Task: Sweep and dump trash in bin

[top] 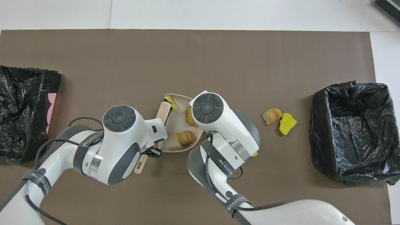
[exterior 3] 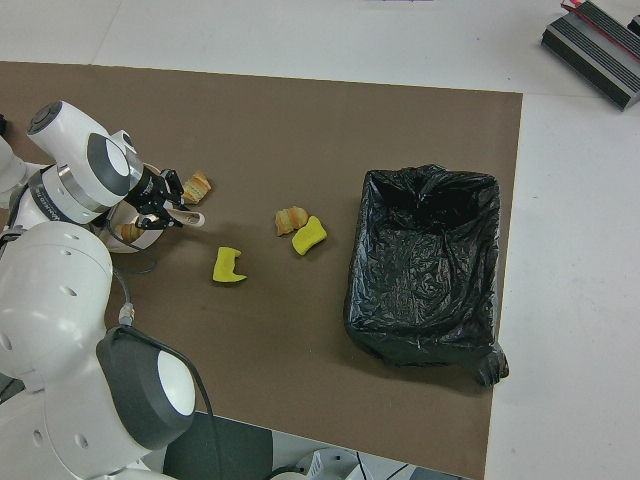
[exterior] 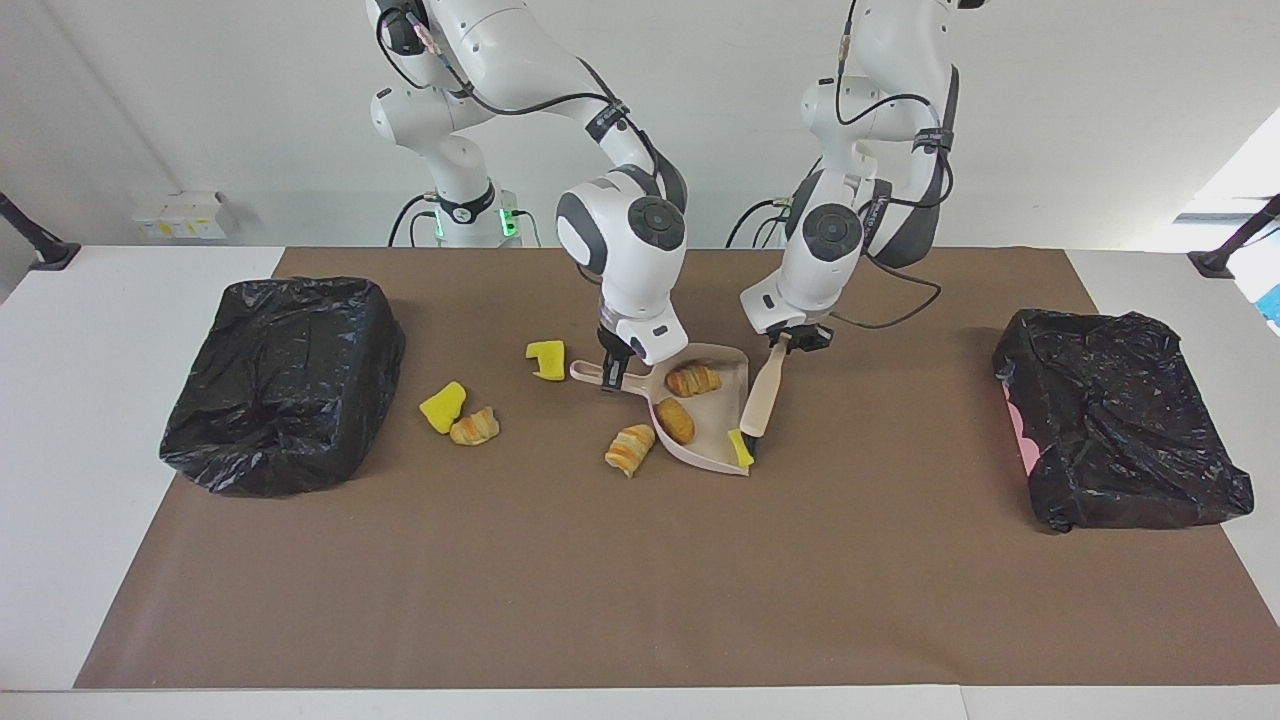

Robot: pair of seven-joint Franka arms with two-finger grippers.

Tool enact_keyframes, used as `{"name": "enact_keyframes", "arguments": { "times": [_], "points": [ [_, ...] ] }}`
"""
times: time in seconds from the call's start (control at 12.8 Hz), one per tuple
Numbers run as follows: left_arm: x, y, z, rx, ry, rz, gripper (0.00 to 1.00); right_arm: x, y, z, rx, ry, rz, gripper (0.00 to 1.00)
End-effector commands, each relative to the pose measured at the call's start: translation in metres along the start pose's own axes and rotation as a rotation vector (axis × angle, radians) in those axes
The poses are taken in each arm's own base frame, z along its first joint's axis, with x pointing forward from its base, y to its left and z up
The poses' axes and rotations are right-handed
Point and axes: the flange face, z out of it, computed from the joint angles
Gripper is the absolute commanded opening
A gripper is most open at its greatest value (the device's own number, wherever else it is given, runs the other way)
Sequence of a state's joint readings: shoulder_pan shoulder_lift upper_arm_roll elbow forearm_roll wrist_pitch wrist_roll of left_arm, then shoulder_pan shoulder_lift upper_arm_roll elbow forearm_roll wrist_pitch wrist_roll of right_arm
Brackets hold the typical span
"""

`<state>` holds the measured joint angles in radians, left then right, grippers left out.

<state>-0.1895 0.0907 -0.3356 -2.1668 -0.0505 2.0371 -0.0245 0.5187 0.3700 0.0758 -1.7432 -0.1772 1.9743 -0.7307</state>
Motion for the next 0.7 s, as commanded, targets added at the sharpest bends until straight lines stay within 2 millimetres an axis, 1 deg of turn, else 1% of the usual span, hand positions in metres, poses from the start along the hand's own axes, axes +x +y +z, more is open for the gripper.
{"name": "enact_keyframes", "arguments": {
  "times": [0.0, 0.16, 0.23, 0.31, 0.39, 0.47, 0.63],
  "points": [
    [0.0, 0.013, -0.011, -0.015, 0.002, -0.029, 0.0, 0.001, 0.0, 0.006, -0.012, -0.012, 0.038, 0.0],
    [-0.002, 0.025, -0.021, -0.024, -0.001, -0.03, 0.0, -0.001, 0.001, 0.007, -0.012, -0.015, 0.04, 0.0],
    [-0.001, 0.029, -0.031, -0.041, -0.007, -0.033, 0.0, -0.001, 0.001, 0.005, -0.011, -0.014, 0.04, 0.0],
    [-0.002, 0.031, -0.041, -0.051, -0.025, -0.034, 0.0, -0.007, 0.005, 0.001, -0.007, -0.02, 0.05, 0.0],
    [-0.004, 0.03, -0.046, -0.05, -0.044, -0.037, 0.0, -0.011, 0.006, -0.005, -0.005, -0.023, 0.056, 0.0],
    [-0.008, 0.031, -0.048, -0.045, -0.053, -0.042, 0.0, -0.015, 0.007, -0.009, -0.003, -0.027, 0.062, 0.0],
    [-0.01, 0.032, -0.049, -0.04, -0.052, -0.147, 0.0, -0.036, 0.017, -0.023, -0.002, -0.019, 0.086, 0.0]
  ]
}}
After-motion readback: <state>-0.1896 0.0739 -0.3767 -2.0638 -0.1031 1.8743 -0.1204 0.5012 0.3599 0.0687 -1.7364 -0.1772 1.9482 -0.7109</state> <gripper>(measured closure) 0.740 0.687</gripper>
